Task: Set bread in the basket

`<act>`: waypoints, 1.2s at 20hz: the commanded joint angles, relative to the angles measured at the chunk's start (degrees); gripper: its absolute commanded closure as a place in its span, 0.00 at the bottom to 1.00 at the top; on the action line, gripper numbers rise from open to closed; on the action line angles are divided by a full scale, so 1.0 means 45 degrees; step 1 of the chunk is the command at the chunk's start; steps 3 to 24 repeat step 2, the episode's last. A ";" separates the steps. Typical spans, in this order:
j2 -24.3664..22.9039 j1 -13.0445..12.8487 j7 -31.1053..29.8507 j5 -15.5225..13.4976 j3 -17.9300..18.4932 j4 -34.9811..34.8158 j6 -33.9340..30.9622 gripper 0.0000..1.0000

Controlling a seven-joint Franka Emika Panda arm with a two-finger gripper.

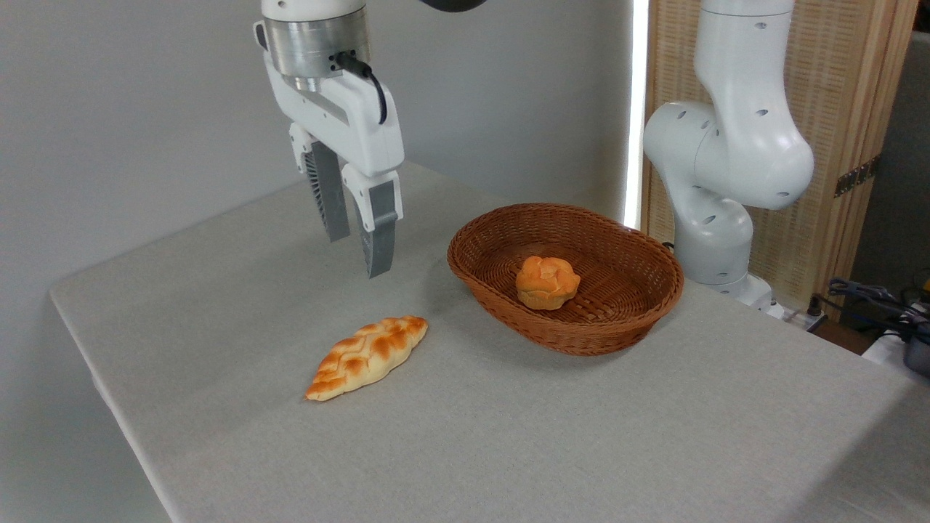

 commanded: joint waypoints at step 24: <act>0.0379 -0.0050 0.0008 -0.0613 0.0581 0.0417 0.0753 0.00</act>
